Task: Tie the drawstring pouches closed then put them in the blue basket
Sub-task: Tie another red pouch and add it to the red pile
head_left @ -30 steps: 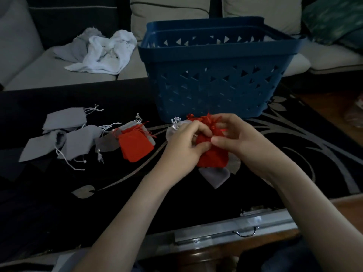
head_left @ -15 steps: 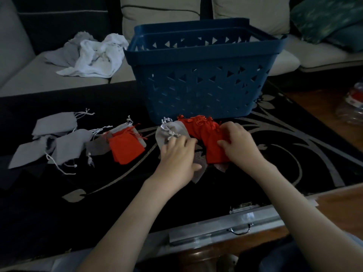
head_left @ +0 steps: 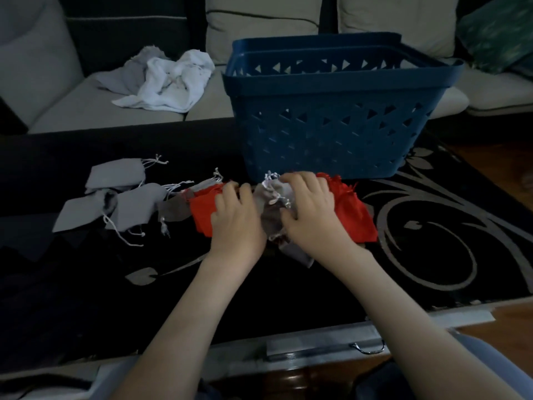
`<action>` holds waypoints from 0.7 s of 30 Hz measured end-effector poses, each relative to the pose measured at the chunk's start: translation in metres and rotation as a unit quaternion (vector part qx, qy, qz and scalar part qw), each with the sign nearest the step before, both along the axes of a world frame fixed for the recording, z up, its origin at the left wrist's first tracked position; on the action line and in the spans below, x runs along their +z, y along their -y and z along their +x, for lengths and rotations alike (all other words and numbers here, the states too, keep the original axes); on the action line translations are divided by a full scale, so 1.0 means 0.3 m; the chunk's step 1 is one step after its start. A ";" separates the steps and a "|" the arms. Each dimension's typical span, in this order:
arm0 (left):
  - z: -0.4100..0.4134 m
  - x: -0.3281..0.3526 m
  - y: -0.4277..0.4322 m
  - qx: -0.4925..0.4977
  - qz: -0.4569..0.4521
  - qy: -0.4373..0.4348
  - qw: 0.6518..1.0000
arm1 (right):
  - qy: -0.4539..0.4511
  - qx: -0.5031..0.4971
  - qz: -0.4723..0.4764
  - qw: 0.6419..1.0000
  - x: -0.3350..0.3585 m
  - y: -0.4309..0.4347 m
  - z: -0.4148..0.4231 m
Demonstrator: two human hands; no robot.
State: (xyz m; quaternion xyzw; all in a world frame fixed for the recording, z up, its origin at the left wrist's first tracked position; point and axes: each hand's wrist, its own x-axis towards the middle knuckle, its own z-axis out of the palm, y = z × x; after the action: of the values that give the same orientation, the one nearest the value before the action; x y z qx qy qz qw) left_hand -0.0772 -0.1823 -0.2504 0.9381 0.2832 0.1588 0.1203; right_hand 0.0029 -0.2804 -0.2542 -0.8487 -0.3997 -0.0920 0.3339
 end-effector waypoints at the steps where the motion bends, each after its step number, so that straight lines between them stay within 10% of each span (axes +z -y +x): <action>1: -0.015 -0.006 -0.020 0.023 0.012 -0.037 0.999 | -0.011 0.022 -0.001 1.000 -0.009 -0.029 -0.013; 13: -0.148 -0.024 -0.171 -0.001 0.061 0.003 0.998 | -0.251 0.047 0.035 0.966 -0.052 -0.267 -0.101; 21: -0.142 0.022 -0.122 -0.204 -0.033 0.120 0.971 | -0.636 0.111 0.265 0.716 0.042 -0.188 -0.076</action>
State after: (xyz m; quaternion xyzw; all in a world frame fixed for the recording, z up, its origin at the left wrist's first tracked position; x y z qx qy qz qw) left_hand -0.1197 -0.1456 -0.2439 0.9458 0.0742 0.2330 0.2139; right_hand -0.0200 -0.2241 -0.2415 -0.5335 -0.1438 0.4054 0.7282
